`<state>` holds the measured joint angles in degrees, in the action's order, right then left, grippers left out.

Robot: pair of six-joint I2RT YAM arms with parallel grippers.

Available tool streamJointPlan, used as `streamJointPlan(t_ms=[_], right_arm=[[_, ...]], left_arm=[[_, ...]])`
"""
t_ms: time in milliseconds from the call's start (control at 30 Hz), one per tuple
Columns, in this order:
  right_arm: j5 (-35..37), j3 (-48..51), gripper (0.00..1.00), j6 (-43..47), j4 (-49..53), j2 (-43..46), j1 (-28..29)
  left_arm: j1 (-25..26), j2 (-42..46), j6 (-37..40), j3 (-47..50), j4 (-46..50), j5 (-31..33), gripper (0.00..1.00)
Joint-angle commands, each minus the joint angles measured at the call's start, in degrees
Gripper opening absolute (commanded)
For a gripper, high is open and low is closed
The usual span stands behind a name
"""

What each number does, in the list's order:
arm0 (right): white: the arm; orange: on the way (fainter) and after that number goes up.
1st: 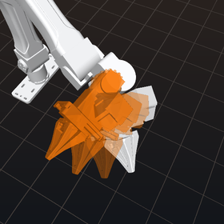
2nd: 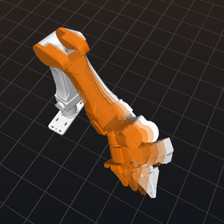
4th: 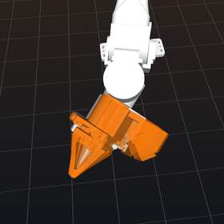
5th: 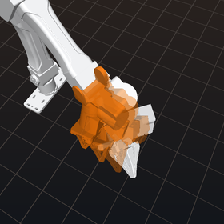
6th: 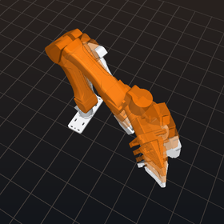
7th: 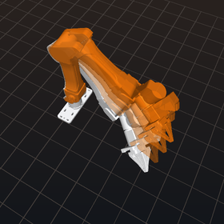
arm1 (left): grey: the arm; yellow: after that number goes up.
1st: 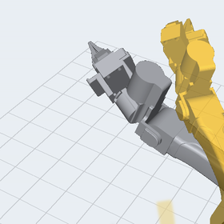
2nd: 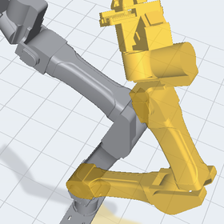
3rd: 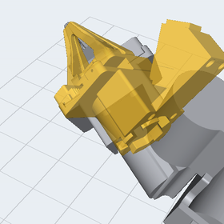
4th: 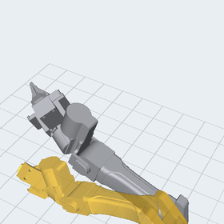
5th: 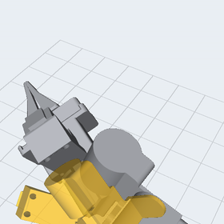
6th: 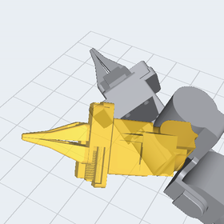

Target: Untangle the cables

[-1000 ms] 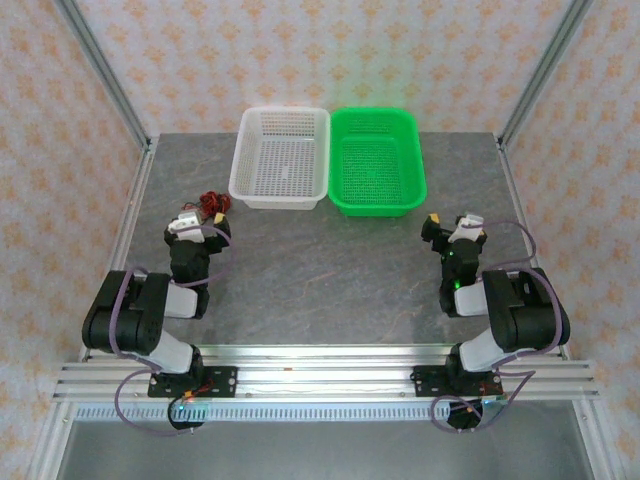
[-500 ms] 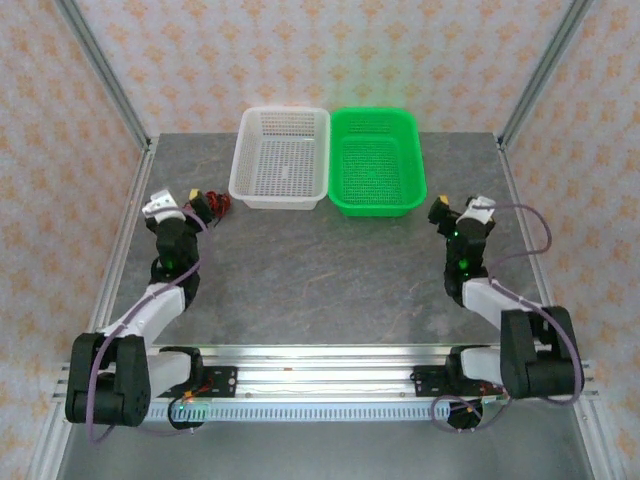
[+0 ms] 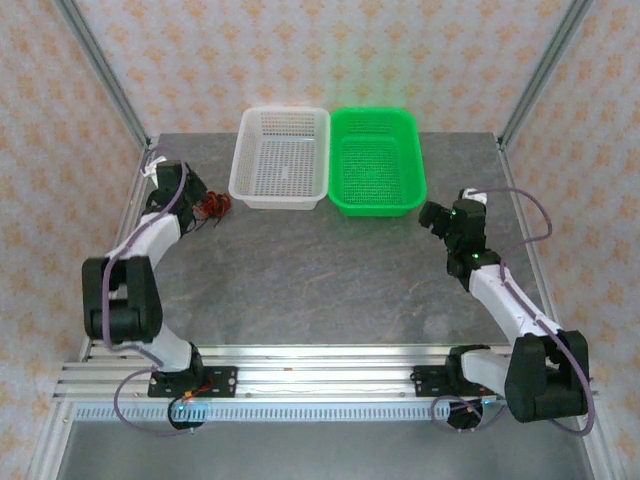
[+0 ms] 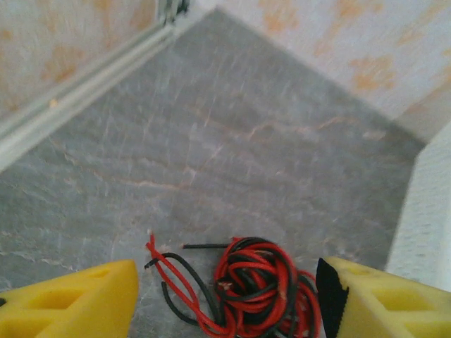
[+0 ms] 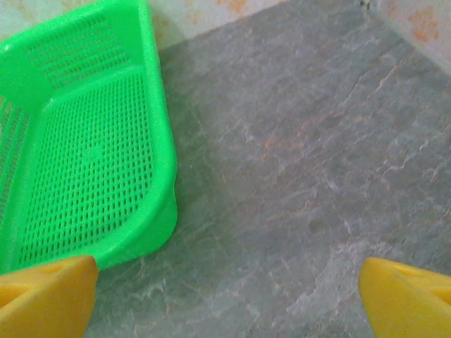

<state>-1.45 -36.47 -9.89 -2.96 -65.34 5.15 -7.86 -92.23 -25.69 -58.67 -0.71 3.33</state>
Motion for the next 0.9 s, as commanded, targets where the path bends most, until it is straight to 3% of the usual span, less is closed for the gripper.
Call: streamJointPlan(t_ms=[0, 500, 867], right_arm=[[-2.4, -2.7, 0.94, -0.8, 4.6, 0.5, 0.6], [-4.6, -2.3, 0.92, -1.0, 5.5, 0.5, 1.0], [-6.2, -2.7, 0.92, -1.1, 6.0, 0.0, 1.1]], left_arm=[[-0.3, -5.7, 0.0, -5.6, 6.1, -6.5, 0.68], [-0.2, -23.1, 6.1, -22.4, 13.5, -6.6, 0.69], [1.9, -27.2, 6.5, -19.9, 12.1, -8.7, 0.65]])
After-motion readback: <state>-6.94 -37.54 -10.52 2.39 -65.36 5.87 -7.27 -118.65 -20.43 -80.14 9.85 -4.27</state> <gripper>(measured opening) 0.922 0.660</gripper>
